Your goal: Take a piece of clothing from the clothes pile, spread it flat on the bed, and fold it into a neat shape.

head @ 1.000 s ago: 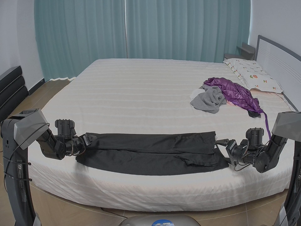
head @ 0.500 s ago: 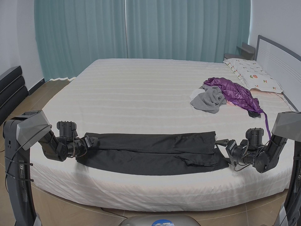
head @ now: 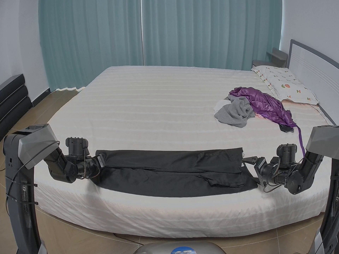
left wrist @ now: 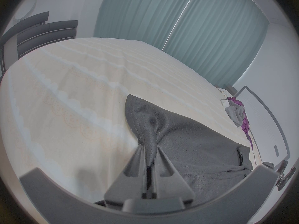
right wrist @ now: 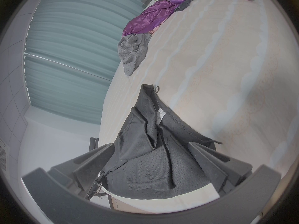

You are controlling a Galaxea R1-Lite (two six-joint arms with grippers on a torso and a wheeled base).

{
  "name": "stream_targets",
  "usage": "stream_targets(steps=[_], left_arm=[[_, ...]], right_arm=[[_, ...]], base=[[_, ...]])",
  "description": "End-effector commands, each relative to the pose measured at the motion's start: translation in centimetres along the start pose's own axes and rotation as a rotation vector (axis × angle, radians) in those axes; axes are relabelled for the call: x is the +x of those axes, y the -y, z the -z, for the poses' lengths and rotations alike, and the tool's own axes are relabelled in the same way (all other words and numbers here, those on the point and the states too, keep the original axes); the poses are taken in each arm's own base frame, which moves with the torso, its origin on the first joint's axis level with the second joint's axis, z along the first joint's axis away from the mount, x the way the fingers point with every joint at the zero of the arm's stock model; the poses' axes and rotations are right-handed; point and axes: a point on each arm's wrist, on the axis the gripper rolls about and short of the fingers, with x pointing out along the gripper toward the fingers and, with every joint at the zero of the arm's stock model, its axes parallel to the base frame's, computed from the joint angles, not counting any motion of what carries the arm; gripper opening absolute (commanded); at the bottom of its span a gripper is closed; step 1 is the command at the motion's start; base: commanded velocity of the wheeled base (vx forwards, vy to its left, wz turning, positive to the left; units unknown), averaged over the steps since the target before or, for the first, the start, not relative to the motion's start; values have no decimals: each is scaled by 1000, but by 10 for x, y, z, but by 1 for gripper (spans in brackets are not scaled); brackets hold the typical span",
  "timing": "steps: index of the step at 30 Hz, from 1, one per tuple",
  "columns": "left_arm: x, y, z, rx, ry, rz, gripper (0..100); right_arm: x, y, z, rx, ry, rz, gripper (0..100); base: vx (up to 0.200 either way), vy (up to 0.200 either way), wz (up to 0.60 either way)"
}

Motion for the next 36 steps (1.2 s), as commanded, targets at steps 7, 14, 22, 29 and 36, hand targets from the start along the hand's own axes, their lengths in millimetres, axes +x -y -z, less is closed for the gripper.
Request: stream_targets(steps=[7, 14, 22, 29, 36], left_arm=[[-3, 2, -7, -17, 44, 13, 0], [-17, 8, -20, -77, 81, 32, 0], [-27, 13, -20, -72, 83, 38, 0], [-24, 12, -19, -73, 76, 34, 0], [-23, 13, -20, -77, 78, 41, 0]], right_arm=[[0, -1, 0, 1, 1, -2, 100], [0, 0, -1, 3, 1, -3, 100], [0, 0, -1, 3, 3, -3, 100], [0, 0, -1, 3, 2, -2, 100], [0, 0, -1, 3, 3, -3, 100]], base=[[0, 0, 0], [0, 0, 0], [0, 0, 0], [-29, 0, 0], [-143, 0, 0]])
